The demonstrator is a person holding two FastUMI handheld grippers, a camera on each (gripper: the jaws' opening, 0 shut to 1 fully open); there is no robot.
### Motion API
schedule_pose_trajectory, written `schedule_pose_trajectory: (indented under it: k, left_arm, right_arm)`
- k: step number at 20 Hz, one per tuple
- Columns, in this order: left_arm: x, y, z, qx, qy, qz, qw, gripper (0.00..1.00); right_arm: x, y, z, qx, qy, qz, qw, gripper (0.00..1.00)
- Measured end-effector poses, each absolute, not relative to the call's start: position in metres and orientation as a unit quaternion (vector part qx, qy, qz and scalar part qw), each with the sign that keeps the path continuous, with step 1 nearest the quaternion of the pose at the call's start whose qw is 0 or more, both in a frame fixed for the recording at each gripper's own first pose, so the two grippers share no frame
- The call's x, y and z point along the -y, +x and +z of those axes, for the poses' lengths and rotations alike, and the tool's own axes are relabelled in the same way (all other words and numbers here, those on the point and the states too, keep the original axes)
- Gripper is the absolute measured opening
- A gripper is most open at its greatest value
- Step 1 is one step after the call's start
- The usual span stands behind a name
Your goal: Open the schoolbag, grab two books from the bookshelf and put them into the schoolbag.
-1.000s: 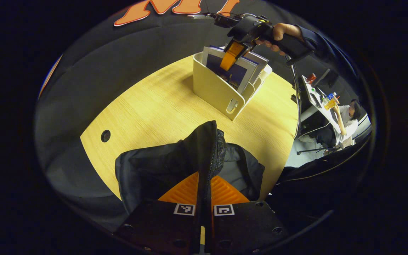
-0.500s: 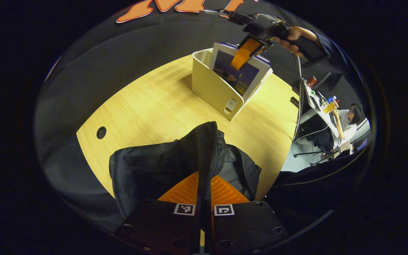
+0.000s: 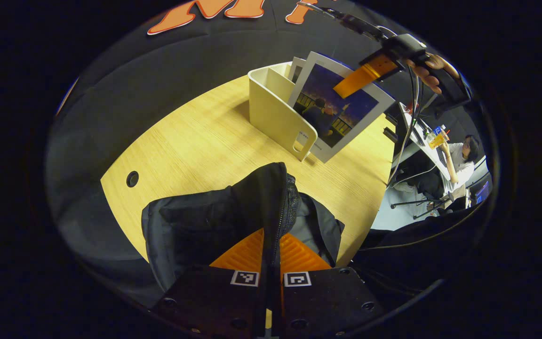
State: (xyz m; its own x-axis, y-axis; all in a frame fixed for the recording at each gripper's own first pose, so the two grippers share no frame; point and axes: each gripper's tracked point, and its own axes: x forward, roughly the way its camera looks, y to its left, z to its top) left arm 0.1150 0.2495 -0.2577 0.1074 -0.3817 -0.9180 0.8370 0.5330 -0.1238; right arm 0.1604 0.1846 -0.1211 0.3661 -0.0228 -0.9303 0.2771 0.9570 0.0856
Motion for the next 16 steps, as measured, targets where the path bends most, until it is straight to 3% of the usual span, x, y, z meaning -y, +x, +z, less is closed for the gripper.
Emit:
schedule_pose_trajectory:
  k: [16]
  left_arm:
    - [-0.222,0.115,-0.244,-0.504,0.21,-0.437,0.715,0.05]
  right_arm:
    - [-0.191,0.057,-0.122,-0.48,0.208,-0.082,0.848,0.34]
